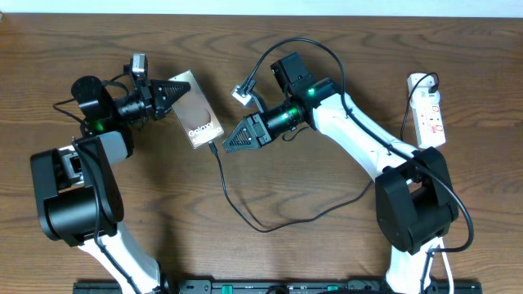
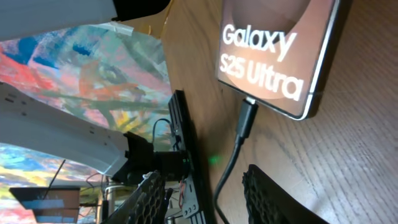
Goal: Plug charger to phone and switch on socket
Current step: 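Move the open right gripper to the table center beside the phone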
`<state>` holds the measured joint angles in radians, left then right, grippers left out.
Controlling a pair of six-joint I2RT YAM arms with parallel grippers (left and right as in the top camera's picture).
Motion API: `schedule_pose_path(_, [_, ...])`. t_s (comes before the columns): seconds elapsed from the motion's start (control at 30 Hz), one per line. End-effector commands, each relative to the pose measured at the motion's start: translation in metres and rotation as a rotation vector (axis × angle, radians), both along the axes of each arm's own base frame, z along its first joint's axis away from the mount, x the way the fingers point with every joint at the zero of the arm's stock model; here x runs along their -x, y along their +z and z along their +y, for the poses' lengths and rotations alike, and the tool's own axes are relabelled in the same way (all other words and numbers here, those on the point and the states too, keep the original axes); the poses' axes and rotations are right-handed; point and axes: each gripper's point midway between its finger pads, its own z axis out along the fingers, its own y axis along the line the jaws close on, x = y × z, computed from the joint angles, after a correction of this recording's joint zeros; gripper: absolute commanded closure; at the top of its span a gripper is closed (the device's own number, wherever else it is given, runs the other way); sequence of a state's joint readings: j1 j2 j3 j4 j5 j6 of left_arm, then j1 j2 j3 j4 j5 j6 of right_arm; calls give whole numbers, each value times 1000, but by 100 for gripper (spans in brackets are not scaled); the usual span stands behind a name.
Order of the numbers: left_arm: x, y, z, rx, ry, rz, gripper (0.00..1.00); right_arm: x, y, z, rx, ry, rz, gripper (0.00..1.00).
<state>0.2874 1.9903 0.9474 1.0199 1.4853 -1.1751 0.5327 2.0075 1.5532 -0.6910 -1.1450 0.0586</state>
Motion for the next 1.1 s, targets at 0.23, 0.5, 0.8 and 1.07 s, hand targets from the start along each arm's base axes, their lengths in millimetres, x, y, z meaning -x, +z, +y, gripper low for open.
schedule_pose_path(0.23, [-2,0,2,3,6,5,92,-8,-18,2,50,-23,-24,58])
schedule_pose_path(0.5, [-2,0,2,3,6,5,93,-5,-22,14,-99,49,73,57])
schedule_pose_path(0.8, [-2,0,2,3,6,5,92,1,-14,14,-187,108,23,60])
schedule_pose_path(1.07, [-2,0,4,3,10,5,93,5,-15,7,-244,130,15,59])
